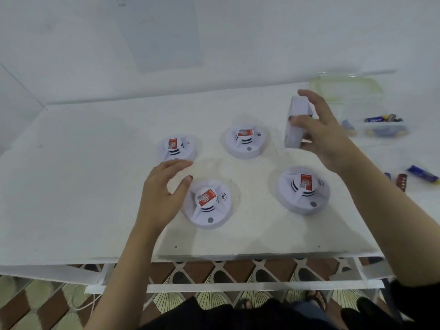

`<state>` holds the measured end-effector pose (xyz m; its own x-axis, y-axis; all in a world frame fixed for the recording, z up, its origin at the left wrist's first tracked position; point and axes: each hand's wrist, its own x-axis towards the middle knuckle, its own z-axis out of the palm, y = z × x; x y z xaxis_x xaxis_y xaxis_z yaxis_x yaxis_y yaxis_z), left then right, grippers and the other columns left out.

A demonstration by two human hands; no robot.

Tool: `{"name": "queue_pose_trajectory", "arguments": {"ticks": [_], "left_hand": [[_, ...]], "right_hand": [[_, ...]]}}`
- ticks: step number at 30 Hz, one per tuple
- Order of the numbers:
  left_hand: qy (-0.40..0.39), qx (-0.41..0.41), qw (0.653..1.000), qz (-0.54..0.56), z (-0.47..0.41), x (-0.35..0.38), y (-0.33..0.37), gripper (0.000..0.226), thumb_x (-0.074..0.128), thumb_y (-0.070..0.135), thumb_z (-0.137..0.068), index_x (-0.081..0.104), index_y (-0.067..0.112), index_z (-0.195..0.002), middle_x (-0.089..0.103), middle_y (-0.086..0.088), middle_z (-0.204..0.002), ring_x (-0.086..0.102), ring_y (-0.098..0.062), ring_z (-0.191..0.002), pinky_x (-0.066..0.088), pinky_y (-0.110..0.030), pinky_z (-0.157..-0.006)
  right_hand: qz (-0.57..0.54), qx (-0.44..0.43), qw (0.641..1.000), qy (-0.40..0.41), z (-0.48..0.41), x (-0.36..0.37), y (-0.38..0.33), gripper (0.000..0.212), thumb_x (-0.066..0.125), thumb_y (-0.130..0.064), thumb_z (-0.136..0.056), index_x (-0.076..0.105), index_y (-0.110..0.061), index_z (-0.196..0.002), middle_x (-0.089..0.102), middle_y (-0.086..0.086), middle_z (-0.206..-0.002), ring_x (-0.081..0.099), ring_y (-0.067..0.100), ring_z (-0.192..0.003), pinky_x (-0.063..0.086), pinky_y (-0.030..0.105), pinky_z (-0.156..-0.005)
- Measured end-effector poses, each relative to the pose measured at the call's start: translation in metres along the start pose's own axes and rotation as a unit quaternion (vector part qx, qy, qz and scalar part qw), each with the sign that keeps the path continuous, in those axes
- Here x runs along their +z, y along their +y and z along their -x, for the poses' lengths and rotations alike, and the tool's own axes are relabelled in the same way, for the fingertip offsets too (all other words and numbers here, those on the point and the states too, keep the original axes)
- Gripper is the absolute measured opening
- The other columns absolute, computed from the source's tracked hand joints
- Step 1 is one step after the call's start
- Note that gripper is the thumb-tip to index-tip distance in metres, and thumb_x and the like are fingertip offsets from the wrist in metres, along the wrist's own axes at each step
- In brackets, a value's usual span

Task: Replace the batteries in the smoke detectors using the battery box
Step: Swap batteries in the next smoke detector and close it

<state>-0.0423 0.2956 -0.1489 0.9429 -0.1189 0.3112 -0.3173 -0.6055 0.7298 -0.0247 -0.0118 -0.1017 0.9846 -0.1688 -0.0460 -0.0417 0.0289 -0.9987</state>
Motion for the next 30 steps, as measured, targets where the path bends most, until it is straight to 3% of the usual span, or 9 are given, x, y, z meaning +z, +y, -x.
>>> {"name": "queue_pose_trajectory", "arguments": {"ticks": [2, 4, 8, 10, 13, 16, 18, 22, 30], "left_hand": [[-0.010, 0.014, 0.998, 0.052, -0.006, 0.006, 0.022, 0.033, 0.066, 0.007, -0.088, 0.064, 0.029, -0.113, 0.059, 0.023, -0.114, 0.049, 0.018, -0.108, 0.032, 0.002, -0.090], [-0.049, 0.011, 0.994, 0.099, -0.012, 0.016, 0.044, 0.037, 0.067, 0.016, -0.088, 0.061, 0.032, -0.120, 0.060, 0.025, -0.117, 0.052, 0.014, -0.110, 0.036, -0.001, -0.090], [-0.175, 0.017, 0.974, 0.144, -0.016, 0.044, 0.075, 0.064, 0.069, 0.042, -0.078, 0.037, 0.051, -0.132, 0.053, 0.027, -0.127, 0.052, 0.010, -0.115, 0.041, -0.005, -0.091], [-0.208, 0.009, 0.962, 0.175, -0.018, 0.057, 0.081, 0.082, 0.074, 0.043, -0.070, 0.034, 0.042, -0.142, 0.052, 0.020, -0.135, 0.053, 0.006, -0.117, 0.045, -0.011, -0.093], [-0.194, 0.014, 0.961, 0.196, -0.022, 0.070, 0.082, 0.086, 0.086, 0.031, -0.065, 0.045, 0.027, -0.141, 0.059, 0.014, -0.130, 0.058, -0.002, -0.114, 0.053, -0.026, -0.090], [-0.155, 0.015, 0.965, 0.210, -0.025, 0.072, 0.078, 0.082, 0.089, 0.019, -0.064, 0.052, 0.020, -0.136, 0.063, 0.010, -0.126, 0.061, -0.007, -0.110, 0.055, -0.026, -0.080], [-0.145, 0.017, 0.962, 0.229, -0.023, 0.071, 0.075, 0.080, 0.088, 0.019, -0.062, 0.053, 0.020, -0.134, 0.061, 0.008, -0.128, 0.061, -0.012, -0.110, 0.055, -0.024, -0.076], [-0.152, 0.018, 0.950, 0.271, -0.014, 0.070, 0.077, 0.075, 0.084, 0.014, -0.064, 0.051, 0.019, -0.132, 0.057, 0.002, -0.132, 0.061, -0.015, -0.107, 0.053, -0.025, -0.072], [-0.168, 0.025, 0.958, 0.231, 0.004, 0.075, 0.085, 0.117, 0.091, 0.033, -0.045, 0.029, 0.024, -0.145, 0.041, 0.010, -0.141, 0.043, -0.005, -0.130, 0.049, -0.035, -0.100]], "right_hand": [[-0.144, 0.028, 0.988, -0.044, 0.013, 0.002, -0.008, 0.048, 0.061, -0.025, -0.074, 0.052, -0.041, -0.119, 0.054, 0.003, -0.118, 0.060, 0.026, -0.099, 0.055, 0.044, -0.077], [-0.262, 0.048, 0.960, -0.090, 0.024, 0.003, -0.009, 0.053, 0.065, -0.028, -0.070, 0.052, -0.033, -0.121, 0.056, 0.009, -0.129, 0.060, 0.033, -0.111, 0.053, 0.052, -0.079], [-0.341, 0.057, 0.930, -0.122, 0.044, 0.012, -0.001, 0.043, 0.045, -0.032, -0.080, 0.051, -0.027, -0.123, 0.061, 0.012, -0.126, 0.059, 0.037, -0.113, 0.049, 0.058, -0.087], [-0.366, 0.063, 0.920, -0.127, 0.050, 0.016, 0.004, 0.042, 0.044, -0.035, -0.080, 0.058, -0.023, -0.118, 0.062, 0.015, -0.124, 0.060, 0.039, -0.111, 0.048, 0.056, -0.089], [-0.337, 0.071, 0.930, -0.129, 0.056, 0.019, 0.012, 0.047, 0.039, -0.038, -0.080, 0.071, -0.014, -0.107, 0.065, 0.016, -0.118, 0.062, 0.034, -0.109, 0.055, 0.046, -0.083], [-0.275, 0.065, 0.954, -0.097, 0.058, 0.014, 0.021, 0.043, 0.032, -0.028, -0.092, 0.059, -0.014, -0.122, 0.067, 0.008, -0.117, 0.064, 0.025, -0.107, 0.056, 0.034, -0.076], [-0.227, 0.041, 0.970, -0.079, 0.059, 0.007, 0.027, 0.041, 0.033, -0.020, -0.096, 0.048, -0.026, -0.133, 0.060, 0.003, -0.128, 0.061, 0.023, -0.113, 0.055, 0.035, -0.077], [-0.158, 0.006, 0.984, -0.082, 0.063, 0.004, 0.030, 0.049, 0.041, -0.010, -0.088, 0.053, -0.044, -0.121, 0.049, -0.003, -0.134, 0.054, 0.022, -0.119, 0.055, 0.033, -0.073], [-0.002, -0.081, 0.982, -0.172, 0.077, 0.012, 0.026, 0.072, 0.073, -0.003, -0.068, 0.048, -0.032, -0.130, 0.054, -0.016, -0.124, 0.054, 0.006, -0.116, 0.050, 0.021, -0.085]]}}
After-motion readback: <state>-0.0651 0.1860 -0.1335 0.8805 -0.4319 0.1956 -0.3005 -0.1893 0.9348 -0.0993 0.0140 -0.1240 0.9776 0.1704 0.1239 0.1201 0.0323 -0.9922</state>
